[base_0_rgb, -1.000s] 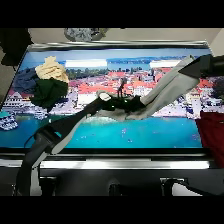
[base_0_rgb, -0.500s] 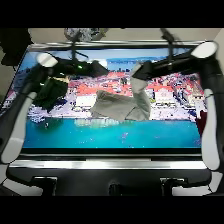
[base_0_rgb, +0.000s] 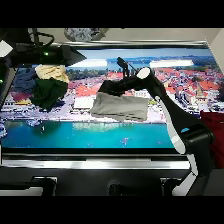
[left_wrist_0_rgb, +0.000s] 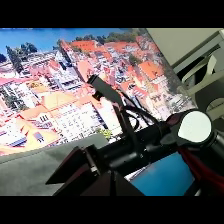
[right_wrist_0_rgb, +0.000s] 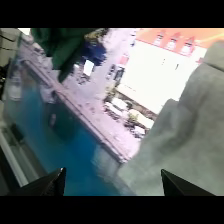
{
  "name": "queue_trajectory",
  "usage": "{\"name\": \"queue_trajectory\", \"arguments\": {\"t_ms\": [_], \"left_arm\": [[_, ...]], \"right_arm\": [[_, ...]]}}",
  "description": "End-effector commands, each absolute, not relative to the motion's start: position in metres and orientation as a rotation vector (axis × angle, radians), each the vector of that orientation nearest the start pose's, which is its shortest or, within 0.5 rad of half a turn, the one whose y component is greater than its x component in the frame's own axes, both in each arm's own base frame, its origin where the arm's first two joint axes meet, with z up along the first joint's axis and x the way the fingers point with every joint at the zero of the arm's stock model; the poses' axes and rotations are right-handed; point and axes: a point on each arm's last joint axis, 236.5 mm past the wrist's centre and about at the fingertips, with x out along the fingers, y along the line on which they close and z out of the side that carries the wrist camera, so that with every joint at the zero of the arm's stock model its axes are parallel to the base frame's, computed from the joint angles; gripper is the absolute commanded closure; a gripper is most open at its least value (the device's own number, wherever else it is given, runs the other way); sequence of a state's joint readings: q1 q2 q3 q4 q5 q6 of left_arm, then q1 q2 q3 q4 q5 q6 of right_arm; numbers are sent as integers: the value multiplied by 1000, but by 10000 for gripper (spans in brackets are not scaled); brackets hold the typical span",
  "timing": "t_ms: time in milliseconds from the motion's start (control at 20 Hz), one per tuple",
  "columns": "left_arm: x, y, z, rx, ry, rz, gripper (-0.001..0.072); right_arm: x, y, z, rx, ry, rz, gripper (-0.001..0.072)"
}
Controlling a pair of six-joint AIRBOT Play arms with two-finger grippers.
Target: Fold the shirts.
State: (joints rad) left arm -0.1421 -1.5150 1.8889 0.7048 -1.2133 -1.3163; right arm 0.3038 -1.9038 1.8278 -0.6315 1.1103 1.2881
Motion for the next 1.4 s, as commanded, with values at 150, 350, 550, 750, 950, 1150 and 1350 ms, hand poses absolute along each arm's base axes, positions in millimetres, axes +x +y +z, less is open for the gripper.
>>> {"name": "queue_trajectory", "arguments": {"t_ms": [150, 350, 550, 750, 950, 1150, 1350], "left_arm": [[461, -206, 236, -234, 780, -763, 674], [463, -196, 234, -239, 790, -747, 674], [452, -211, 231, -219, 814, -786, 673], [448, -219, 231, -212, 816, -802, 673], [448, -220, 231, -195, 810, -811, 673], [448, -220, 231, -178, 802, -818, 672], [448, -219, 231, -169, 797, -820, 672]], "right_arm": [[469, 111, 16, 101, 1360, 583, 26], [421, 44, -39, 194, 1594, 458, 27], [441, 103, -76, 504, 1459, 566, 45], [456, 113, -89, 596, 1420, 560, 308], [484, 123, -25, 619, 1185, 723, 667], [487, 39, 62, 527, 1054, 607, 667], [441, -80, 129, 491, 986, 354, 667]]}}
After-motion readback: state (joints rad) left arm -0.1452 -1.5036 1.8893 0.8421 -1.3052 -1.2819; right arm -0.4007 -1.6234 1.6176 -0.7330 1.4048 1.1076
